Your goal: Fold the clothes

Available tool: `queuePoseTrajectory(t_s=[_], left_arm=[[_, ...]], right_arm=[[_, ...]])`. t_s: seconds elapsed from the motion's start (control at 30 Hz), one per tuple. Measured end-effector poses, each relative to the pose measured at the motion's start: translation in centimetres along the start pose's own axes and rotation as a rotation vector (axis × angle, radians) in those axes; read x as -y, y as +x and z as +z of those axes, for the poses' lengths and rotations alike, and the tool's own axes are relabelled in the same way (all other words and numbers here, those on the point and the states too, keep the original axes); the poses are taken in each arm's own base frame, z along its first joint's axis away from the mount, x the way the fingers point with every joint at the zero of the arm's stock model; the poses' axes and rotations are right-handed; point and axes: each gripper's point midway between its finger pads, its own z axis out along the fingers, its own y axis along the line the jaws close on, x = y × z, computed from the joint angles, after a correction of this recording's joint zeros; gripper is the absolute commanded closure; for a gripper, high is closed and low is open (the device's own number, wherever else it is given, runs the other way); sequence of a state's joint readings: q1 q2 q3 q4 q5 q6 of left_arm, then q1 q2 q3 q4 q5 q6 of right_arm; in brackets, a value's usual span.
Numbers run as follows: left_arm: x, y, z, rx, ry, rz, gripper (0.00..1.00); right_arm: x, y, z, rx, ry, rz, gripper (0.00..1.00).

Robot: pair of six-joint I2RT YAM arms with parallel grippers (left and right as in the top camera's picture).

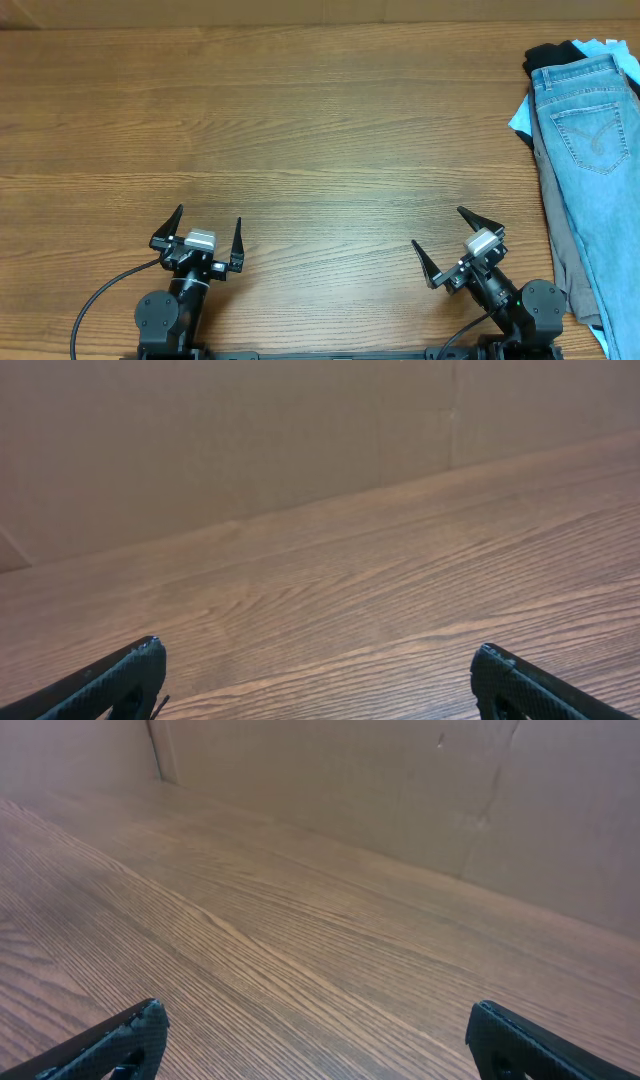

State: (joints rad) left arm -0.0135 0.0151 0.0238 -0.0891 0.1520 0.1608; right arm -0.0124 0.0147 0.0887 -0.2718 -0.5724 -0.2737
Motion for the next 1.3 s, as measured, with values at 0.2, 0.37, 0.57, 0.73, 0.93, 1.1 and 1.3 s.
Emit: queuePoseTrajectory(t_s=[0.2, 0.37, 0.57, 0.73, 0.93, 1.1, 1.3], left_arm=[[-0.7, 4.3, -0.6, -0.257, -0.053, -0.081, 0.00], [-1.0, 4.4, -0.6, -0.263, -0.071, -0.083, 0.00], [-1.1, 4.4, -0.7, -0.265, -0.078, -0.086, 0.00], [-1.1, 4.5, -0.7, -0.266, -0.078, -0.089, 0.00], [-1.1, 4.5, -0.7, -0.266, -0.078, -0.090, 0.00], [-1.1, 4.5, -0.7, -0.266, -0.079, -0.090, 0.00], [-1.1, 4.5, -0.7, -0.266, -0.079, -0.090, 0.00]], right_arm=[[0.0, 0.0, 0.0, 0.001, 0.000, 0.396, 0.00], [0.0, 0.0, 0.0, 0.001, 0.000, 0.489, 0.00], [0.0, 0.0, 0.0, 0.001, -0.001, 0.520, 0.00], [0.0, 0.0, 0.0, 0.001, 0.000, 0.528, 0.00], [0.0, 0.0, 0.0, 0.001, -0.001, 0.531, 0.00], [0.0, 0.0, 0.0, 0.001, 0.000, 0.532, 0.00], [0.0, 0.0, 0.0, 0.001, 0.000, 0.531, 0.00]])
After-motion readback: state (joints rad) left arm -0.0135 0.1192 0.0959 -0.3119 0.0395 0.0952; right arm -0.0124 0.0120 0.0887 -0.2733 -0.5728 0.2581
